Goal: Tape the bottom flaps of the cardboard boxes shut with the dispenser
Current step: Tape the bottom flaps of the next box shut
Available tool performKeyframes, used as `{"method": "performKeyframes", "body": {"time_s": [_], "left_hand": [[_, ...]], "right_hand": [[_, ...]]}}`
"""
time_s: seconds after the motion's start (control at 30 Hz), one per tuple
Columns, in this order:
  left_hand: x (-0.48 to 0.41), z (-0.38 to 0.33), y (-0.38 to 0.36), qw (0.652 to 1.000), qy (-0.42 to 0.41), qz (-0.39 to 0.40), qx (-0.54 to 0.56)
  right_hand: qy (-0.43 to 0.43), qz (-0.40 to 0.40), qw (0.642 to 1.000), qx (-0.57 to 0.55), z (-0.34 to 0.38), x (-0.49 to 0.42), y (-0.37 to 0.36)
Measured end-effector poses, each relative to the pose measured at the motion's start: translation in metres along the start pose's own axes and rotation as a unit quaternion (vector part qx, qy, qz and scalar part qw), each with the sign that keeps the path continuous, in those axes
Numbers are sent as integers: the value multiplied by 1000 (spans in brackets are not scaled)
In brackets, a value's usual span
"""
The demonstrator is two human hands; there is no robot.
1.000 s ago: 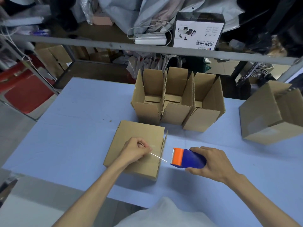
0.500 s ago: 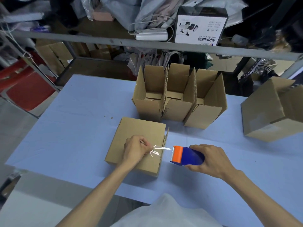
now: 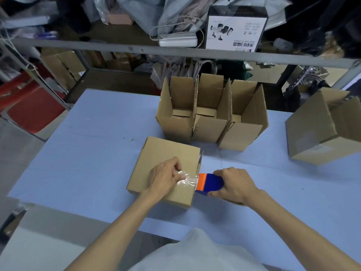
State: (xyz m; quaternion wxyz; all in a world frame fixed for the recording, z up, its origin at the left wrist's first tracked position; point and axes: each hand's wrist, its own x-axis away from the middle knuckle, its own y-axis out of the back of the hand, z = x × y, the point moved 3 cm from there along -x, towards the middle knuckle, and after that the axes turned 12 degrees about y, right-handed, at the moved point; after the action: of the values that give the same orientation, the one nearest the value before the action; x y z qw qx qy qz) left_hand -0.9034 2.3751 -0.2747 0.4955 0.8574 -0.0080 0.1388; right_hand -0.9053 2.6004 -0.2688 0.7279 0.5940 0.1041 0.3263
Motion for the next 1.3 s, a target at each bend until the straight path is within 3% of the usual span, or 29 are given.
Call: {"method": "performKeyframes", "body": {"time_s": [0.13, 0.27, 0.4, 0.5, 0.57, 0.73, 0.8, 0.83, 0.87, 0.93, 1.03, 1.1, 1.2, 1.3], "left_hand": [[2, 6, 0, 1000, -6, -1, 16], [4, -4, -1, 997, -73, 16, 9], [8, -1, 1, 995, -94, 23, 15], [9, -10, -2, 980, -182, 34, -72], [13, -18, -14, 947, -259, 65, -178], [16, -30, -30, 911, -262, 101, -301], [17, -35, -24, 954, -200, 100, -198], [16, -38, -15, 986, -122, 88, -68], [15, -40, -8, 992, -35, 89, 83], [21, -49, 1, 921, 91, 185, 331], [33, -65, 6, 815, 115, 294, 486], [38, -68, 12, 793, 103, 302, 519], [39, -67, 22, 797, 84, 288, 525], [40, -69, 28, 771, 81, 330, 539]], "right_hand": [[3, 23, 999, 27, 9, -12, -1], [8, 19, 997, 73, 10, -18, 5], [2, 68, 990, 122, 12, -6, -5], [-52, -2, 996, 65, -1, 10, -4], [-75, -45, 995, 39, -5, 17, 5], [-78, -128, 988, -28, -6, 32, 29], [-58, -214, 971, -87, -5, 44, 37], [-37, -257, 959, -109, -3, 49, 42], [-15, -293, 947, -127, 0, 54, 46], [24, -335, 927, -164, 8, 61, 52], [59, -356, 912, -197, 19, 64, 60], [67, -369, 899, -224, 24, 65, 66], [72, -374, 889, -253, 29, 65, 69], [77, -368, 889, -261, 31, 65, 69]]}}
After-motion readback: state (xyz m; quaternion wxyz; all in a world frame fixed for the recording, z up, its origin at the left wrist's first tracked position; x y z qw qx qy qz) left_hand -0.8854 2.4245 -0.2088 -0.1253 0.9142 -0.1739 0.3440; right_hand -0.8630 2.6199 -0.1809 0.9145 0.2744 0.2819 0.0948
